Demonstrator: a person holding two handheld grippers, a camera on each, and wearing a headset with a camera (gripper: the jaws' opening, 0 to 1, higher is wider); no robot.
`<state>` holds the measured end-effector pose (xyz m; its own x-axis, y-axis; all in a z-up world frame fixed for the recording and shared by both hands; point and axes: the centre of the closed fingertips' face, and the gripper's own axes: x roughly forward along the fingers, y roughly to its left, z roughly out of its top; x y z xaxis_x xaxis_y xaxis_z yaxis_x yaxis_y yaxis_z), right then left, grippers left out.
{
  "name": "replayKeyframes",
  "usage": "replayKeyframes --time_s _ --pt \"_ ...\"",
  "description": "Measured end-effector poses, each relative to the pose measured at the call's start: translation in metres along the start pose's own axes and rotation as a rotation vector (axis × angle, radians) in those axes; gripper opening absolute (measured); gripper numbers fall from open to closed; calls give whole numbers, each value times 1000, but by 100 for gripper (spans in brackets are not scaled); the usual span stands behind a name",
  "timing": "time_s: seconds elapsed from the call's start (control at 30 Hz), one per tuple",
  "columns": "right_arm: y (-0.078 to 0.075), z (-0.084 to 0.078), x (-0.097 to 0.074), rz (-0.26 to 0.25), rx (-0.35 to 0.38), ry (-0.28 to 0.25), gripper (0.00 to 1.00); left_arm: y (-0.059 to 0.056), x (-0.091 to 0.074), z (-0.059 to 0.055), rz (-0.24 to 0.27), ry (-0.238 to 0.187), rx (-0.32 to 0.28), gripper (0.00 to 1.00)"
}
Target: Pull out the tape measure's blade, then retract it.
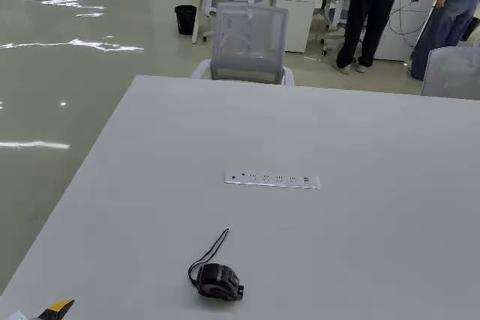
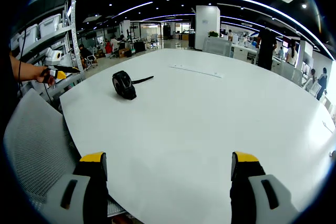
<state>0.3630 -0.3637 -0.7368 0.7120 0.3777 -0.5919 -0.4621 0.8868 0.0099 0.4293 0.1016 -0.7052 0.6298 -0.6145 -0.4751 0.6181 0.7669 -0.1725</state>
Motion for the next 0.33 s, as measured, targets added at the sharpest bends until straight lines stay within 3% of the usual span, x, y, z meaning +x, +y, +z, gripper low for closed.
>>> replayKeyframes --time_s 0.33 --pt "0 0 2 4 -12 7 100 2 -2 0 9 -1 -1 99"
